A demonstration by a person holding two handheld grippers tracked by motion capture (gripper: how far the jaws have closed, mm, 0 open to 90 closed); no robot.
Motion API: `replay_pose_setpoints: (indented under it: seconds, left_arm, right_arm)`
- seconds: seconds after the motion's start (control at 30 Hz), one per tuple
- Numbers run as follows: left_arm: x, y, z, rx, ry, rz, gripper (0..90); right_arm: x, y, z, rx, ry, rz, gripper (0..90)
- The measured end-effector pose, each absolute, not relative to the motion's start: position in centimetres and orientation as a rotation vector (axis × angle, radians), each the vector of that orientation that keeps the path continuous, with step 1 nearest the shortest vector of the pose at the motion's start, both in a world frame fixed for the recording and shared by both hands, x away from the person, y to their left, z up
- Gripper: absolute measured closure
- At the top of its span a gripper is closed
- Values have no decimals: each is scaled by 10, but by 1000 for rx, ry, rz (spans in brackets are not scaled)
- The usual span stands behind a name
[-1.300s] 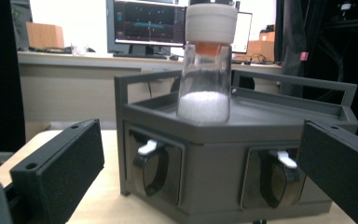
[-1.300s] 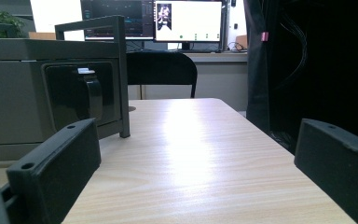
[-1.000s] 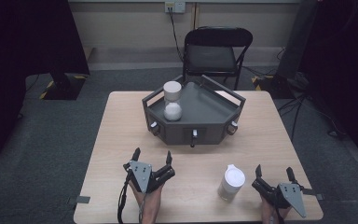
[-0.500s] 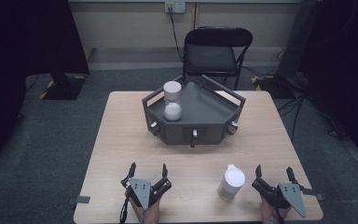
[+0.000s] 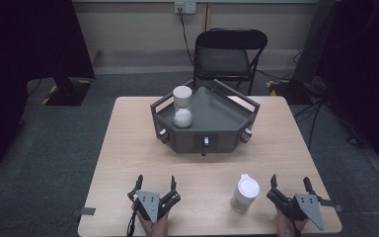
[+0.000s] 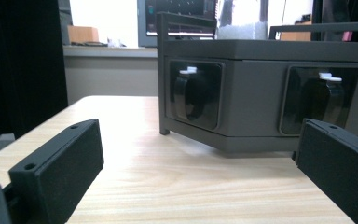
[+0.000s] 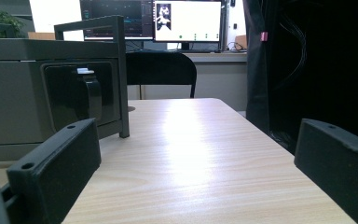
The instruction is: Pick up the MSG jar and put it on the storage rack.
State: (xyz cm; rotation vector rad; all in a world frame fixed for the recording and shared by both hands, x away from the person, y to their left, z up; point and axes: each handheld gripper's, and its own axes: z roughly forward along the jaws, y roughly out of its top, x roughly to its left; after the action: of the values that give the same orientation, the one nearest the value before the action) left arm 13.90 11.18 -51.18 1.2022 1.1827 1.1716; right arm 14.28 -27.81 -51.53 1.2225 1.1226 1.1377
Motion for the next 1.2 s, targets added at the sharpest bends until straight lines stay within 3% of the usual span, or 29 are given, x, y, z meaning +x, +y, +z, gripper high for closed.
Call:
replay_pose_setpoints:
  seconds: [1.2]
  left_arm:
    - [139, 111, -518, 1198, 1169, 1190, 1]
  right_arm:
    - [143, -278, -515, 1221, 1124, 1139, 0]
